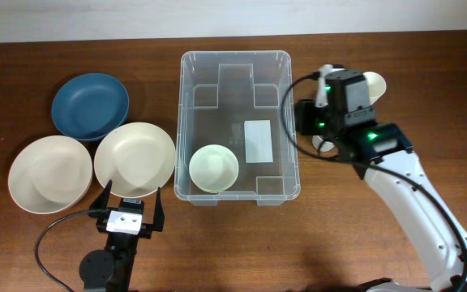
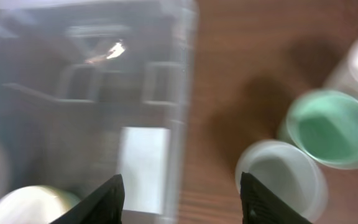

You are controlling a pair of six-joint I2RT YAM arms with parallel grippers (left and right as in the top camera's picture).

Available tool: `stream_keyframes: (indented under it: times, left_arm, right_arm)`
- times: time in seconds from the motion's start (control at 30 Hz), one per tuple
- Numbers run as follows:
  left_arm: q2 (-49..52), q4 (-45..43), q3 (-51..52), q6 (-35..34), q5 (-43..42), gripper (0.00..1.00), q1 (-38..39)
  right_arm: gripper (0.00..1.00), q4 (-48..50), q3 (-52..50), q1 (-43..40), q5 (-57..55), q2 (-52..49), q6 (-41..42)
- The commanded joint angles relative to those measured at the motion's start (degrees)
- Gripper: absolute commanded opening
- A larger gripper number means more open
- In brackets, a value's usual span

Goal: Pack container
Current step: 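Move the right gripper back over the white and mint-green cups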

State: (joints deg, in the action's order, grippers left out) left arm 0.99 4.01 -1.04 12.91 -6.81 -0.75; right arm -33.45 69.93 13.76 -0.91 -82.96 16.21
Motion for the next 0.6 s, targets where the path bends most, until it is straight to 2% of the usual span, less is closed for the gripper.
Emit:
stream_keyframes:
  times: [0.0,0.23,0.57]
  left_arm:
    - [-0.4,-0.1,0.5,0.9,0.4,1.00,0.2]
    - [-0.4,-0.1,0.5,0.9,0.4,1.00,0.2]
    - [-0.4,-0.1,0.5,0.9,0.4,0.99,0.2]
  right_arm:
    - [0.55,-2.4,0.5,-4.1,-2.8,-1.0,4.0]
    - [0.47,-4.6,0.5,-8.2,-6.5,-3.7,7.1]
    - [0.48,-5.4,0.4,-8.2,-11.8,-10.1,11.0]
